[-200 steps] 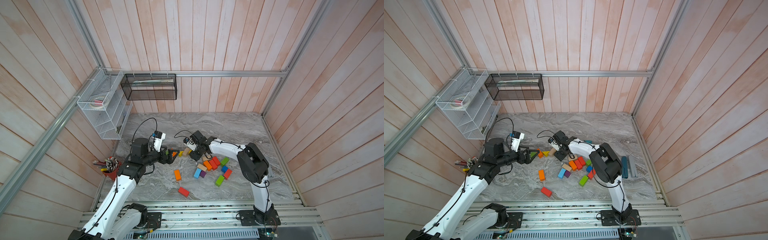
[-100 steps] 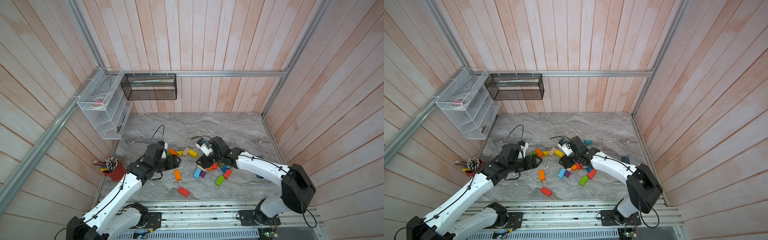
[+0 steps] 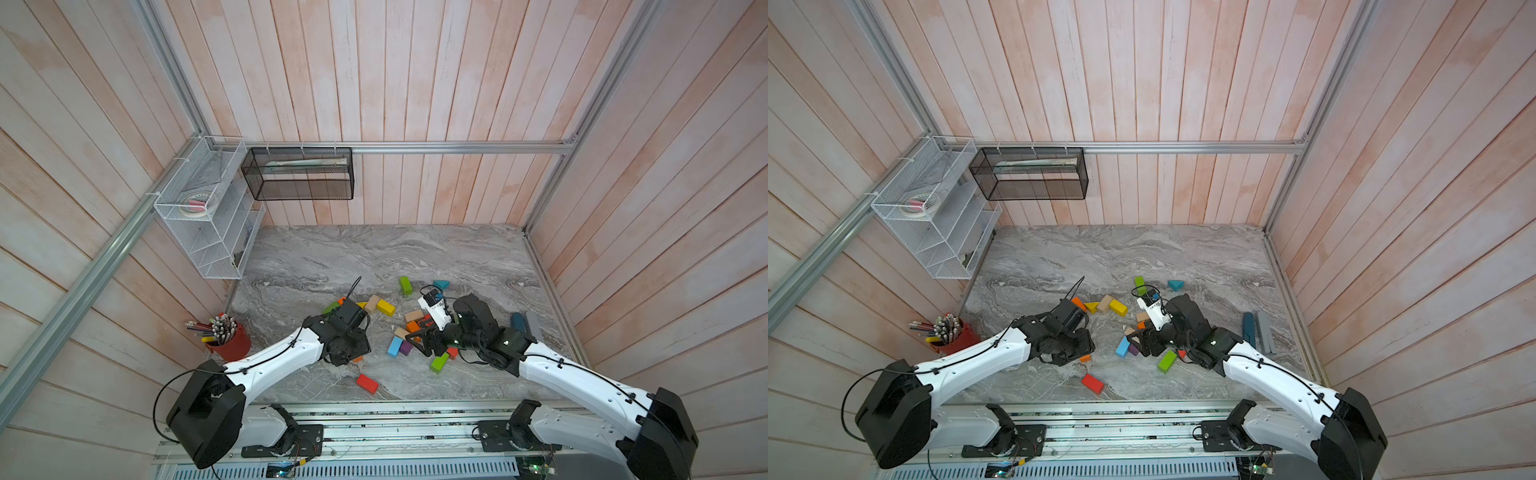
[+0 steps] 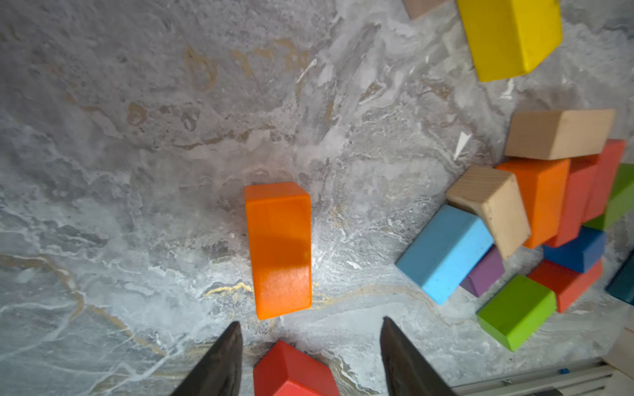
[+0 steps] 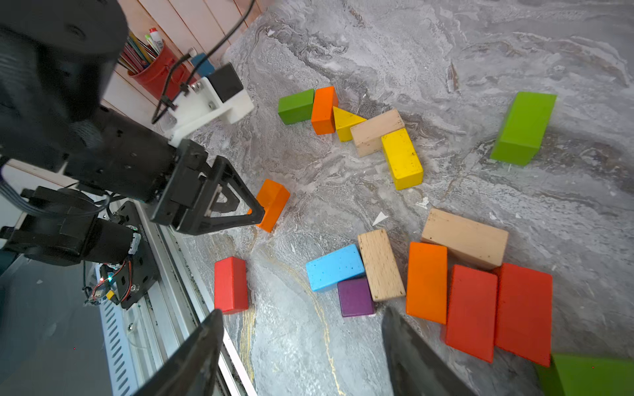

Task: Assemble a heart with building blocks
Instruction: Assemble the building block at the center of the board.

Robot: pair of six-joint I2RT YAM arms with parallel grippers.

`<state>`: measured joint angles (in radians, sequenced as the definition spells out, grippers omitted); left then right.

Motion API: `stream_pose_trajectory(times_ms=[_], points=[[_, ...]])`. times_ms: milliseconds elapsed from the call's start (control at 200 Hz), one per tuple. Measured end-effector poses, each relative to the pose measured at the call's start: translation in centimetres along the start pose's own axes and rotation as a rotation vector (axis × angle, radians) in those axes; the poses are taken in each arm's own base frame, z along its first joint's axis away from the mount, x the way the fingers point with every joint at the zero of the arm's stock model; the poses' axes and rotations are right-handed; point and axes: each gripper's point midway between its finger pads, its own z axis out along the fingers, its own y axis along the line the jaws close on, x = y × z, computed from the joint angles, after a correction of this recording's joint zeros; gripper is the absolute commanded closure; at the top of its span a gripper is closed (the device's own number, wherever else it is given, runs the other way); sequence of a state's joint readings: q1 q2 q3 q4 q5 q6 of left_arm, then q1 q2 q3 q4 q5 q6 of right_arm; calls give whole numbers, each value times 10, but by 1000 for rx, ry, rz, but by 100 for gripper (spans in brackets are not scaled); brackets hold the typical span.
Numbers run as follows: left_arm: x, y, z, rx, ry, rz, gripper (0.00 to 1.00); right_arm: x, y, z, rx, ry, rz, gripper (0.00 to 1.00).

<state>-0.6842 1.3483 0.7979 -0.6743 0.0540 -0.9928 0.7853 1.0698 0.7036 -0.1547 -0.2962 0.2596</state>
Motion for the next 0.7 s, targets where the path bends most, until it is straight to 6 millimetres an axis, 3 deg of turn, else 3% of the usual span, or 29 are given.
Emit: stream_pose_trajectory(times_ms=[365,700], points=[[-6,13,23,-94,-16,-46,53,-10,6,-6,-11,-47,-16,27],[-30,17,27,-72,-57,-115,79,-10,8,-5,-7,-45,-22,27]])
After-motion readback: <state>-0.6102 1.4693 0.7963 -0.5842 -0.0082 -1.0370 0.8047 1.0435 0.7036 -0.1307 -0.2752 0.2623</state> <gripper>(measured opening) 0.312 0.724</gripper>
